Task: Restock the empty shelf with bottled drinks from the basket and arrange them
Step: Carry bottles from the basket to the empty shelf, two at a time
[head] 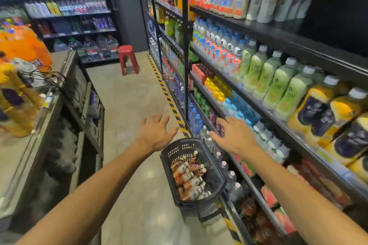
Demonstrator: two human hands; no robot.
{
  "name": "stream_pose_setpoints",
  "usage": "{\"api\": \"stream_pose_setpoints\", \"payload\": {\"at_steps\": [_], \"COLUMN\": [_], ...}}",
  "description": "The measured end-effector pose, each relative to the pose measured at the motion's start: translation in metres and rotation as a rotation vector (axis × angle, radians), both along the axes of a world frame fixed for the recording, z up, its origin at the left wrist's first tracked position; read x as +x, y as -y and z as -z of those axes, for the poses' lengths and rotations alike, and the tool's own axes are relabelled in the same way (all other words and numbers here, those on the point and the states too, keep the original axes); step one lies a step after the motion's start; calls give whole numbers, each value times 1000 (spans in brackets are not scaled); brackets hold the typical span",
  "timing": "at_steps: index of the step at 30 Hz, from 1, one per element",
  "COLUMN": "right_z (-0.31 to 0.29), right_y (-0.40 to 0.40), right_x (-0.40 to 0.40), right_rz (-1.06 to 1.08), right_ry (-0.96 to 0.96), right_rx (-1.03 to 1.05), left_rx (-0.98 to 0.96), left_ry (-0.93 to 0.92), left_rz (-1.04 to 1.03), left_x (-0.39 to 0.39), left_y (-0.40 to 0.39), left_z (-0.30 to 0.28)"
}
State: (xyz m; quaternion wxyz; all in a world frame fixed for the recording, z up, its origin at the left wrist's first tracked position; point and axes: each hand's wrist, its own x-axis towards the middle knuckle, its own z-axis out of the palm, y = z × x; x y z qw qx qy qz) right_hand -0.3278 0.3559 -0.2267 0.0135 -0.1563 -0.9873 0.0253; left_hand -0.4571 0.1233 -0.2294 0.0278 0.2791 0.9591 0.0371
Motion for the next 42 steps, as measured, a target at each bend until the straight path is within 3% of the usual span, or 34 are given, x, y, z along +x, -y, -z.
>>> {"api": "stream_pose_setpoints", "payload": {"at_steps": [14, 27, 38, 42], "right_z": [68, 170, 341, 428], "right_y": [-63, -57, -60, -60], "right_x": [-98, -169, -181, -175], "right_rz": [-44, 142, 186, 146], "right_ry": [160, 313, 497, 554], "right_rx": [-82, -182, -327, -259], "left_rx": [-75, -201, -285, -386], "left_ry": [133, 276, 455, 466], "left_rz": [-13, 130, 144, 181], "left_x": [-90, -208, -226, -221], "left_y": [-60, -80, -108, -114], "left_z": [69, 192, 364, 455]}}
